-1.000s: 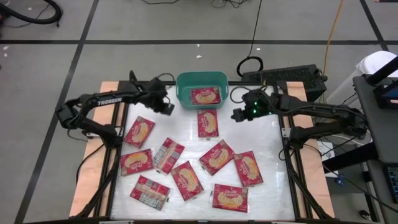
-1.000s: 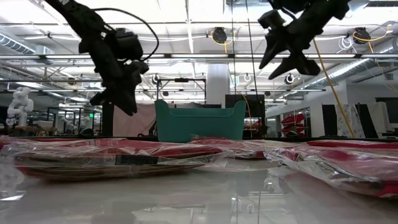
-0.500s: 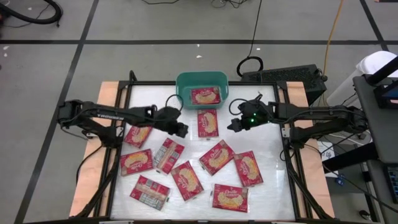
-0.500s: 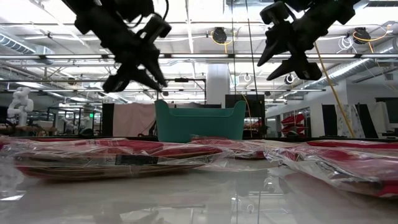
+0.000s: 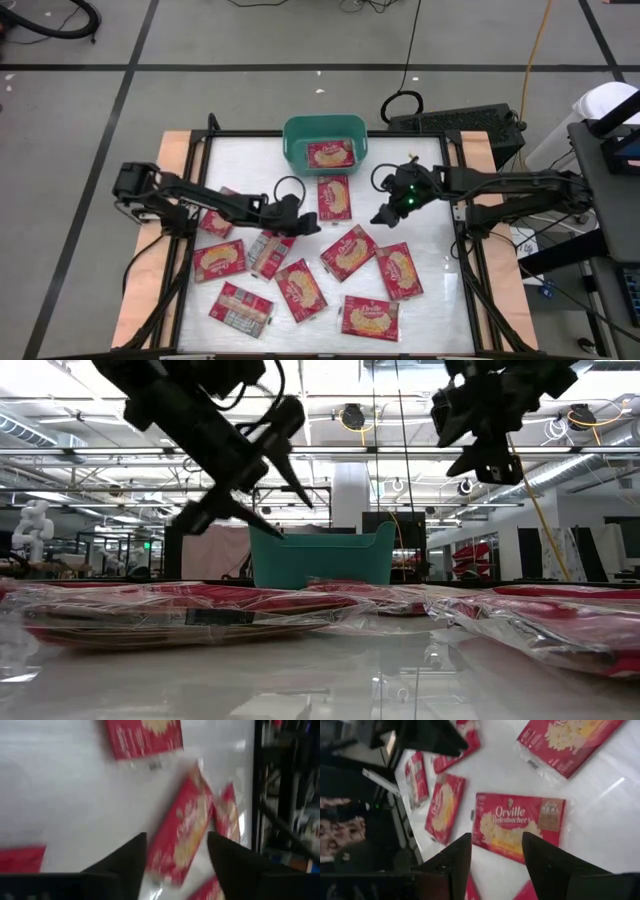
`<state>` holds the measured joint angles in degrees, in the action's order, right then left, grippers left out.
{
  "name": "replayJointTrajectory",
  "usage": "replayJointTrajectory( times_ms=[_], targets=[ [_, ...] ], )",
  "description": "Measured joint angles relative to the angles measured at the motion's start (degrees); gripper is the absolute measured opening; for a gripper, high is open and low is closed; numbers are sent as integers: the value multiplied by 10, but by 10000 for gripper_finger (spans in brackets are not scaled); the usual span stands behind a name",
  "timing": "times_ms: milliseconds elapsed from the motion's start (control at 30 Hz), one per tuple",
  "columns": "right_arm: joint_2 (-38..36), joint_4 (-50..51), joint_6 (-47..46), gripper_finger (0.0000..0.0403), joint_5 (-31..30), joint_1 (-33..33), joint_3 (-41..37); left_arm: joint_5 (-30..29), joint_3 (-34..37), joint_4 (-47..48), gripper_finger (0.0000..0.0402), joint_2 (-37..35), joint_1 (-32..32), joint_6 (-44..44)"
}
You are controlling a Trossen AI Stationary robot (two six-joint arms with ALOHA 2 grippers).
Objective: Sort popcorn bags into baskets
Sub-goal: Put the popcorn bag into the green bin
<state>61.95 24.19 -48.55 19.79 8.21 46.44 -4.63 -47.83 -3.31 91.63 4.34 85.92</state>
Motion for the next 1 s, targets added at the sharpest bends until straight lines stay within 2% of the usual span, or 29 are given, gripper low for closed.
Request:
replayJointTrajectory(
  times_ms=[133,300,600,833,1000],
  targets=[
    [-19,37,36,169,15,-6,0,-63,-1,-41,272,38,3,39],
    [-49,108,80,169,26,-6,0,-122,0,-65,287,90,3,64],
    [-113,198,125,169,23,-6,0,-143,-3,-152,236,167,2,62],
    [-154,209,137,169,-18,-6,0,-151,-3,-152,201,176,-10,58],
    [-157,210,148,169,-20,-6,0,-156,-3,-130,168,177,-28,35]
  ],
)
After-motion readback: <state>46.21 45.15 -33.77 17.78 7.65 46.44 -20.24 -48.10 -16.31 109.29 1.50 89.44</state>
